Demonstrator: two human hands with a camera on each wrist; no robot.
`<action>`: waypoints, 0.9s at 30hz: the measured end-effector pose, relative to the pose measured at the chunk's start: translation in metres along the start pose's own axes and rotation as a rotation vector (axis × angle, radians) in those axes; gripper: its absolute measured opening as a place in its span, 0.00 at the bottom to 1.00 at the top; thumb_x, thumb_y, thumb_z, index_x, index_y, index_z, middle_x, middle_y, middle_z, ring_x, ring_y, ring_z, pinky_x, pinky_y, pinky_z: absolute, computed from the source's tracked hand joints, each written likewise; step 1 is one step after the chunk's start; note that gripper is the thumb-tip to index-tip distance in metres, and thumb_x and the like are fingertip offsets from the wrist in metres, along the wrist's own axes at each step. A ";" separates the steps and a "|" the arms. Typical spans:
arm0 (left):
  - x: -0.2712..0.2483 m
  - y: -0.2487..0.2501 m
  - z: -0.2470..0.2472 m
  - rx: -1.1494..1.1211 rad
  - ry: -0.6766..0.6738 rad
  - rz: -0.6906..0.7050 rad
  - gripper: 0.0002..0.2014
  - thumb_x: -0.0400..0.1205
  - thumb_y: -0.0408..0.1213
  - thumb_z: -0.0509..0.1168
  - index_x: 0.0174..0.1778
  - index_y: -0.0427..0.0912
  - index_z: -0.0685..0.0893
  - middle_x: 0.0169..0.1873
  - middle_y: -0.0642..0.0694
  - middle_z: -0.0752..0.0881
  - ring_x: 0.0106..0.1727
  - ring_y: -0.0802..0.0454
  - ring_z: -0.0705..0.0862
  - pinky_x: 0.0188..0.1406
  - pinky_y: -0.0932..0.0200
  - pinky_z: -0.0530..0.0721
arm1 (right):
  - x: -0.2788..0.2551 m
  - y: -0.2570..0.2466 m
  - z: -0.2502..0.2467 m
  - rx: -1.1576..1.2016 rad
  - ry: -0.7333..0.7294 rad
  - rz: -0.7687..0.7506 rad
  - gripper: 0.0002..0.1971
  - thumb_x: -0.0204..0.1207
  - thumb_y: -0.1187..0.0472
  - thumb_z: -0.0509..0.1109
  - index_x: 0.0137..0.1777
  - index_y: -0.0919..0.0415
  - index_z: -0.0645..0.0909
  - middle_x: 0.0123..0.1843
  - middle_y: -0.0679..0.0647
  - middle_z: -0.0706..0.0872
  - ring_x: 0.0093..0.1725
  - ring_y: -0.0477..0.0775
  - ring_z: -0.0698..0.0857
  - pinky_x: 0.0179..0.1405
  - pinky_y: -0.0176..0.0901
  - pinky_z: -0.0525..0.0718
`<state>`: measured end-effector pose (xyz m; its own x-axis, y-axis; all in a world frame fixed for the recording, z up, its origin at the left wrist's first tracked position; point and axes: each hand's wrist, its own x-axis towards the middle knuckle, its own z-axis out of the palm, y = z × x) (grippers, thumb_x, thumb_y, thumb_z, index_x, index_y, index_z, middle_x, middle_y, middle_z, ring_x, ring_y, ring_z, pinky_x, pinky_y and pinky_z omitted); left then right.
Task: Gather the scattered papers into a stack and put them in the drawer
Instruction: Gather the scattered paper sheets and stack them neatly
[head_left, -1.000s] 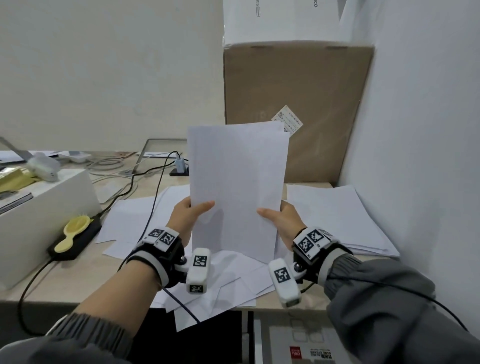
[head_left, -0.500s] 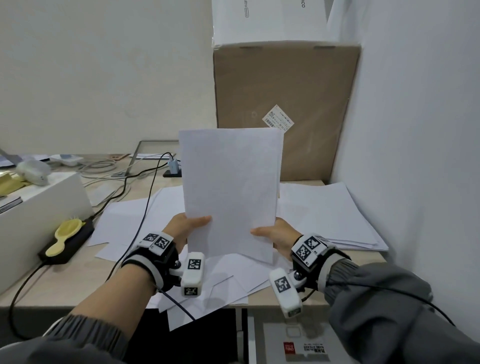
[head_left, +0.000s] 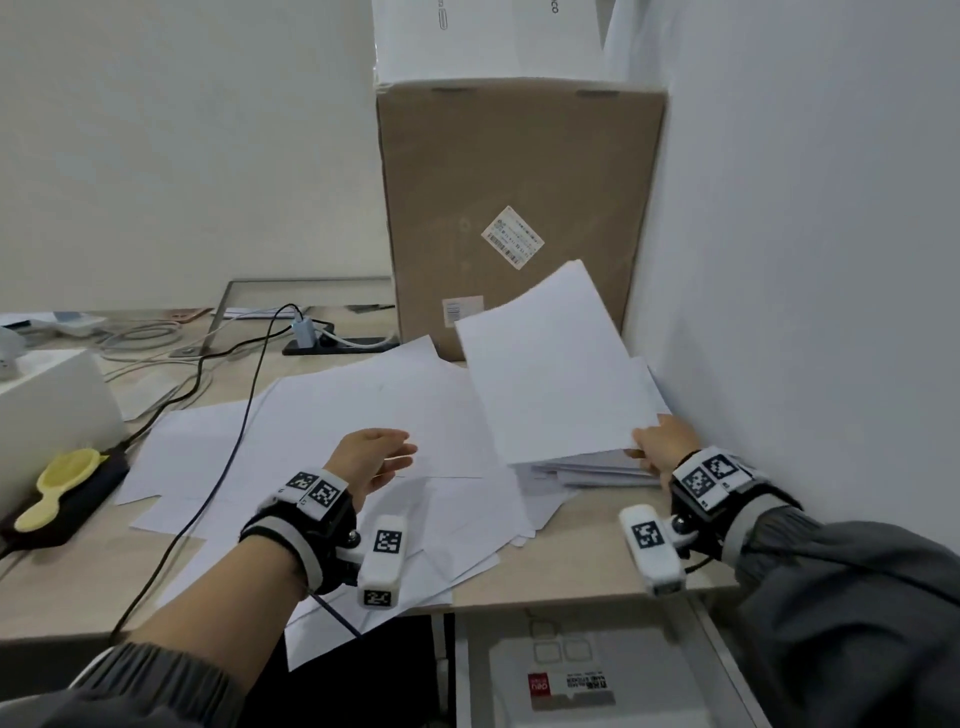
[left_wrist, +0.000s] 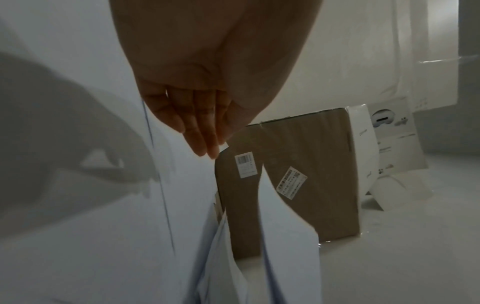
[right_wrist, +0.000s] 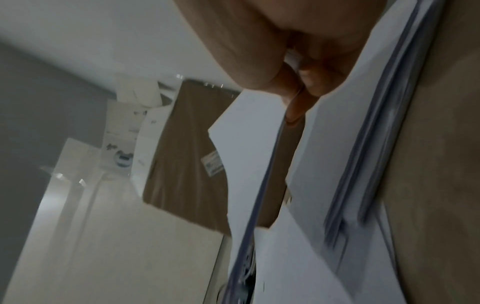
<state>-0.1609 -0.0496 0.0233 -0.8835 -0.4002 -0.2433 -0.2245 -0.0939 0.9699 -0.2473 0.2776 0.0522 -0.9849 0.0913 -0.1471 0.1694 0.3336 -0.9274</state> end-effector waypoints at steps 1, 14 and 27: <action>0.000 -0.004 0.000 0.012 0.013 -0.015 0.05 0.85 0.31 0.61 0.48 0.41 0.83 0.42 0.44 0.88 0.42 0.52 0.86 0.34 0.66 0.75 | 0.007 0.004 -0.012 -0.012 0.005 0.041 0.18 0.80 0.74 0.56 0.68 0.74 0.74 0.40 0.58 0.82 0.29 0.52 0.82 0.17 0.38 0.75; 0.001 -0.023 -0.021 0.245 0.225 0.038 0.10 0.81 0.25 0.60 0.52 0.33 0.86 0.45 0.39 0.86 0.42 0.47 0.83 0.41 0.57 0.78 | 0.007 0.012 -0.014 -0.499 0.323 0.014 0.32 0.74 0.56 0.69 0.75 0.66 0.65 0.72 0.65 0.74 0.72 0.67 0.72 0.69 0.54 0.72; 0.003 -0.032 -0.101 0.803 0.436 -0.291 0.35 0.73 0.45 0.64 0.77 0.39 0.66 0.72 0.33 0.71 0.68 0.33 0.75 0.67 0.43 0.77 | -0.041 -0.007 0.120 -0.879 -0.611 -0.229 0.42 0.75 0.48 0.71 0.83 0.61 0.54 0.83 0.56 0.62 0.80 0.58 0.64 0.76 0.47 0.65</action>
<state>-0.1151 -0.1399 -0.0081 -0.5542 -0.7791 -0.2930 -0.7692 0.3449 0.5380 -0.2123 0.1587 0.0231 -0.8063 -0.4586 -0.3736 -0.2933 0.8585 -0.4208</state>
